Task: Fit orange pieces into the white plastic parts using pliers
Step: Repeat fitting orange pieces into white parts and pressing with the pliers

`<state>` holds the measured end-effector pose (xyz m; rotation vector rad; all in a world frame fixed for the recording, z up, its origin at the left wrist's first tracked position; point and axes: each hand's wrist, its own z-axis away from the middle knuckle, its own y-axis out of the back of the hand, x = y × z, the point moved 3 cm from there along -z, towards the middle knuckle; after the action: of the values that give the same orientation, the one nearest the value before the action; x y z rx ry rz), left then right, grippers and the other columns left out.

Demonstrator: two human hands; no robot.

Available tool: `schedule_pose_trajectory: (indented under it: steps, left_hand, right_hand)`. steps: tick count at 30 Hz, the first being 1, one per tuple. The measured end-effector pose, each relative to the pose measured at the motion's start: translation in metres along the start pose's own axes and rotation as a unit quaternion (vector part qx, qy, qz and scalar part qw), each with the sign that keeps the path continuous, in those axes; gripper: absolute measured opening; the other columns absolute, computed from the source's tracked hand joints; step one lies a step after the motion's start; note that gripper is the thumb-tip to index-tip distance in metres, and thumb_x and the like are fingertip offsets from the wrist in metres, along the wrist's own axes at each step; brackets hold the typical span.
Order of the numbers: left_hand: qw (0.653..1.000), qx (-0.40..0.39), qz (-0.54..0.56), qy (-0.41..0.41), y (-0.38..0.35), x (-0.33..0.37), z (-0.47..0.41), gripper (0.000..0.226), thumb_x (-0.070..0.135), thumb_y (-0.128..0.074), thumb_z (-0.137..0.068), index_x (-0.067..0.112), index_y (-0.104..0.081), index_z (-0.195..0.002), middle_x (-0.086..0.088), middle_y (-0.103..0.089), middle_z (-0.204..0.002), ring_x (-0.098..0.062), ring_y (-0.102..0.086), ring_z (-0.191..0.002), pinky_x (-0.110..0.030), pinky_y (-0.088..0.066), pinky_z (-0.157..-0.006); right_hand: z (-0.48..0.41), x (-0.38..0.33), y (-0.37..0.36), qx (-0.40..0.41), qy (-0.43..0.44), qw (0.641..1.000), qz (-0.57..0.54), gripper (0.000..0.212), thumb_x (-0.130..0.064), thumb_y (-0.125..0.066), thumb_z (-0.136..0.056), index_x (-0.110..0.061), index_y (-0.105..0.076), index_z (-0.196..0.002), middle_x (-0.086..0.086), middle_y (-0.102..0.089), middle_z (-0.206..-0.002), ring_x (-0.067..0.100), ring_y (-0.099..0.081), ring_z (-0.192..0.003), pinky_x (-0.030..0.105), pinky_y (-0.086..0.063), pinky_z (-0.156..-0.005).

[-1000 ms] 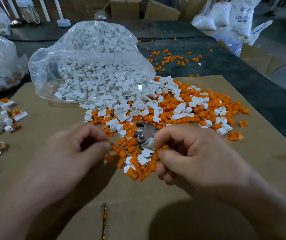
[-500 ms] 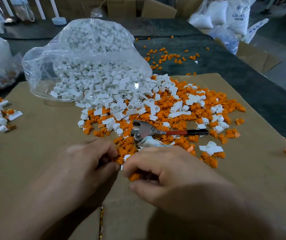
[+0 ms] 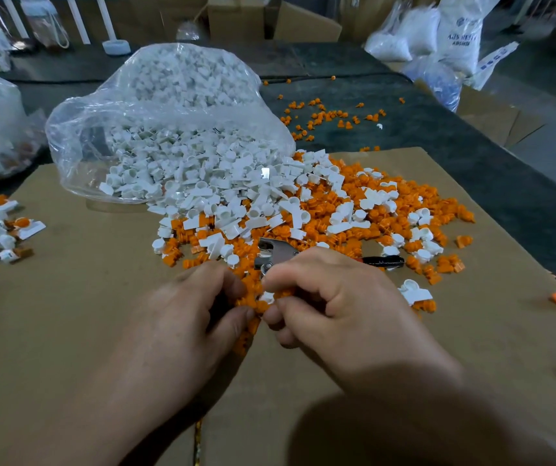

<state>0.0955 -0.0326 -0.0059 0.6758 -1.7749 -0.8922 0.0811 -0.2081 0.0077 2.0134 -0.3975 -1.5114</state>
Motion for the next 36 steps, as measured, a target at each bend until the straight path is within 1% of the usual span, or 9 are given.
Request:
schedule_pose_trajectory:
  steps: [9,11,17,20,24,28,30,33,36]
  left_hand:
    - [1.0,0.009,0.029,0.003,-0.002,0.0,0.001,0.016,0.028,-0.076,-0.077,0.033,-0.066,-0.088,0.024,-0.058,-0.076,0.008,-0.056,-0.083,-0.009,-0.042,-0.062]
    - [0.999,0.014,0.039,0.004,-0.002,0.001,0.001,0.018,0.025,-0.078,-0.076,0.032,-0.067,-0.088,0.024,-0.059,-0.077,0.009,-0.056,-0.083,-0.007,-0.042,-0.067]
    - [0.998,0.025,0.052,0.009,-0.003,0.0,0.0,0.023,0.021,-0.081,-0.076,0.036,-0.069,-0.089,0.021,-0.061,-0.082,0.003,-0.056,-0.087,-0.012,-0.039,-0.06]
    - [0.996,0.047,0.072,0.013,0.0,0.001,0.001,0.024,0.021,-0.082,-0.074,0.037,-0.069,-0.086,0.017,-0.062,-0.083,0.006,-0.056,-0.09,-0.005,-0.041,-0.071]
    - [0.994,0.073,0.077,0.012,0.002,0.004,0.0,0.03,0.018,-0.086,-0.072,0.038,-0.065,-0.08,0.022,-0.059,-0.099,0.008,-0.055,-0.089,-0.001,-0.038,-0.069]
    - [0.99,0.097,0.097,0.013,0.004,0.007,0.001,0.017,0.047,-0.075,-0.071,0.04,-0.061,-0.077,0.025,-0.06,-0.096,0.009,-0.056,-0.087,0.0,-0.039,-0.068]
    - [0.989,0.103,0.101,0.011,0.004,0.006,0.002,0.03,0.066,-0.071,-0.072,0.038,-0.06,-0.074,0.023,-0.06,-0.094,0.005,-0.056,-0.085,-0.008,-0.043,-0.063]
    - [0.986,0.125,0.107,0.038,0.004,-0.003,-0.002,0.034,0.069,-0.066,-0.078,0.035,-0.062,-0.074,0.024,-0.06,-0.091,0.003,-0.056,-0.082,-0.024,-0.037,-0.055]
    - [0.987,0.116,0.106,0.041,0.003,-0.009,-0.006,0.035,0.067,-0.054,-0.074,0.034,-0.064,-0.076,0.024,-0.061,-0.089,0.003,-0.056,-0.082,-0.027,-0.036,-0.057]
  right_hand:
    - [0.002,-0.004,0.0,-0.007,-0.043,0.995,-0.091,0.034,-0.016,-0.066,-0.088,-0.044,-0.052,-0.102,-0.006,-0.064,-0.086,0.012,-0.07,-0.073,0.034,-0.06,-0.065]
    - [0.003,-0.005,0.001,-0.009,-0.048,0.992,-0.115,0.033,-0.015,-0.067,-0.087,-0.042,-0.052,-0.099,-0.005,-0.065,-0.087,0.013,-0.07,-0.073,0.035,-0.06,-0.065]
    - [0.002,-0.007,0.004,-0.008,-0.048,0.992,-0.115,0.026,-0.018,-0.067,-0.087,-0.039,-0.054,-0.094,-0.007,-0.068,-0.087,0.006,-0.07,-0.074,0.031,-0.06,-0.066]
    - [0.002,-0.008,0.004,-0.009,-0.048,0.991,-0.123,0.024,-0.018,-0.067,-0.087,-0.038,-0.055,-0.093,-0.01,-0.07,-0.087,0.003,-0.07,-0.074,0.028,-0.06,-0.067]
    - [0.003,-0.005,0.002,-0.016,-0.062,0.984,-0.166,0.025,-0.012,-0.066,-0.089,-0.036,-0.058,-0.091,-0.011,-0.072,-0.085,0.004,-0.071,-0.075,0.025,-0.059,-0.067]
    - [0.002,-0.004,0.003,-0.019,-0.067,0.982,-0.178,0.027,-0.012,-0.068,-0.087,-0.037,-0.06,-0.091,-0.008,-0.071,-0.083,0.006,-0.071,-0.074,0.029,-0.058,-0.065]
    - [0.002,-0.004,0.004,-0.021,-0.068,0.983,-0.168,0.024,-0.015,-0.068,-0.087,-0.037,-0.061,-0.092,-0.008,-0.07,-0.083,0.007,-0.07,-0.072,0.029,-0.058,-0.064]
    - [0.002,-0.002,0.008,-0.017,-0.075,0.987,-0.138,0.02,-0.019,-0.064,-0.09,-0.038,-0.062,-0.095,-0.005,-0.068,-0.08,0.01,-0.068,-0.069,0.031,-0.059,-0.062]
    - [0.002,-0.001,0.009,-0.01,-0.063,0.996,-0.07,0.02,-0.024,-0.06,-0.093,-0.042,-0.059,-0.102,-0.01,-0.065,-0.085,0.009,-0.066,-0.072,0.033,-0.059,-0.064]
